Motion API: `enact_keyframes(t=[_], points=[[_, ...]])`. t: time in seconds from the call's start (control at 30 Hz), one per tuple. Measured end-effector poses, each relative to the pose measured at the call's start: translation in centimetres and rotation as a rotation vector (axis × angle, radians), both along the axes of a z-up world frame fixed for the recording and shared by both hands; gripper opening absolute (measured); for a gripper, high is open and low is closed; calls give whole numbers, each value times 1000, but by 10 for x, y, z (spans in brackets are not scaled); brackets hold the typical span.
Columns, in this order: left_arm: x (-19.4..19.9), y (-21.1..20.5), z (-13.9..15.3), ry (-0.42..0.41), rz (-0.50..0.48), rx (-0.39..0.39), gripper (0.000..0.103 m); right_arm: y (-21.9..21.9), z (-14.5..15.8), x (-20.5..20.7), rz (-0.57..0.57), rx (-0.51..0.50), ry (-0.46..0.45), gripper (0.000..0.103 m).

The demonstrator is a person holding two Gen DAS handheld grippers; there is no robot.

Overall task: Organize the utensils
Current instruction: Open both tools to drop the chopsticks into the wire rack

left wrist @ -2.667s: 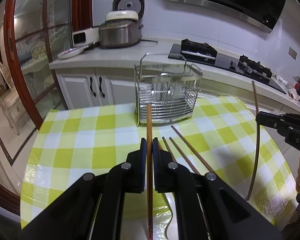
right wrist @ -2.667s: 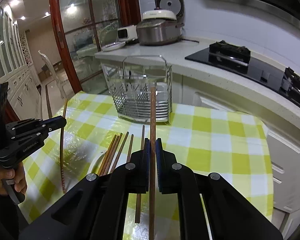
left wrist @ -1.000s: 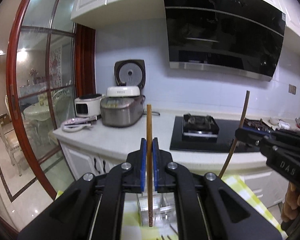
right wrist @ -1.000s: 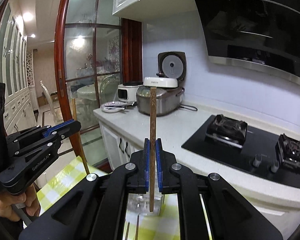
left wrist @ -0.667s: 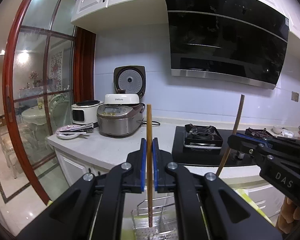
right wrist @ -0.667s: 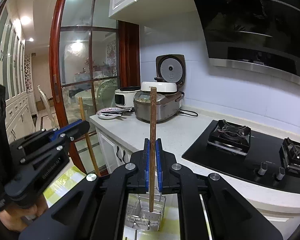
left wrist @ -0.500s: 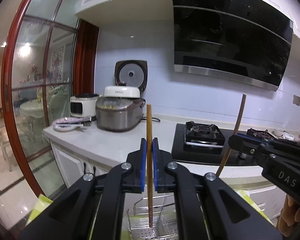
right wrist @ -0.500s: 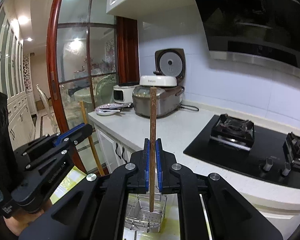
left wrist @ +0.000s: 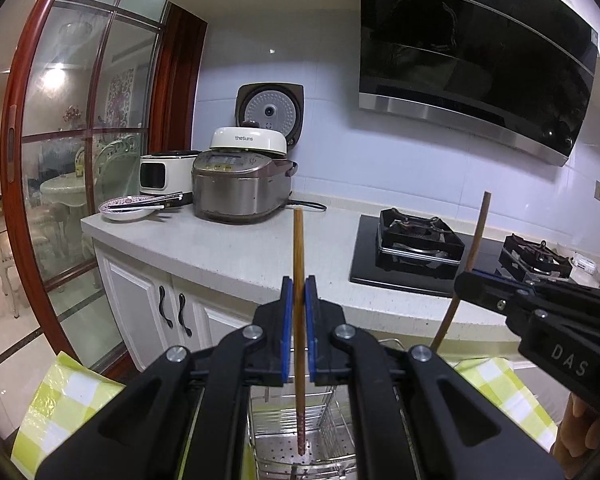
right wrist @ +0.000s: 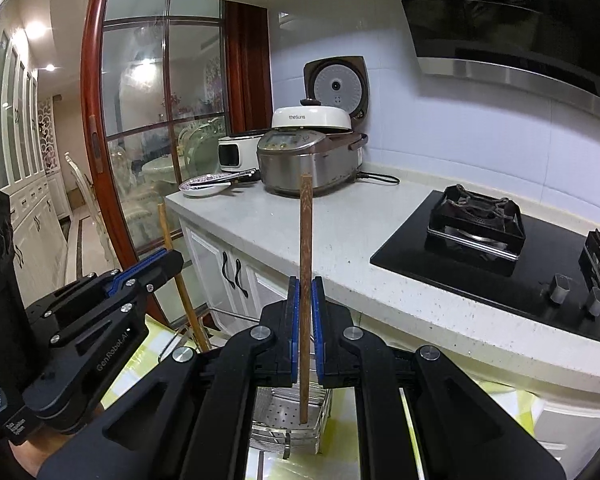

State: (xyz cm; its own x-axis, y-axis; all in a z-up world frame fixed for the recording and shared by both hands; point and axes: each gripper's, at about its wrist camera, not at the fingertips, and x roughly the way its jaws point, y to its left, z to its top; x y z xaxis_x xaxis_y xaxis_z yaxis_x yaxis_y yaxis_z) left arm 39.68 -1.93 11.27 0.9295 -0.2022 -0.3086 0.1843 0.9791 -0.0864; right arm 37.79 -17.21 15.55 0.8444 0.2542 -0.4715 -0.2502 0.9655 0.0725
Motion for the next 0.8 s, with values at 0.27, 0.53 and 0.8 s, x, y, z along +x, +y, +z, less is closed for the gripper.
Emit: enact_keyframes(t=[0.27,0.53,0.8], points=[[4,-1,-15,37,5,16,6,-1,-21,4,-7,9,32,9],[4,-1,-22,57,26,30,33,-9,-37,10,-58,13,70,17],[-18,-2,-19,48,32,55,53,-22,-34,-13,-92,42,28,73]])
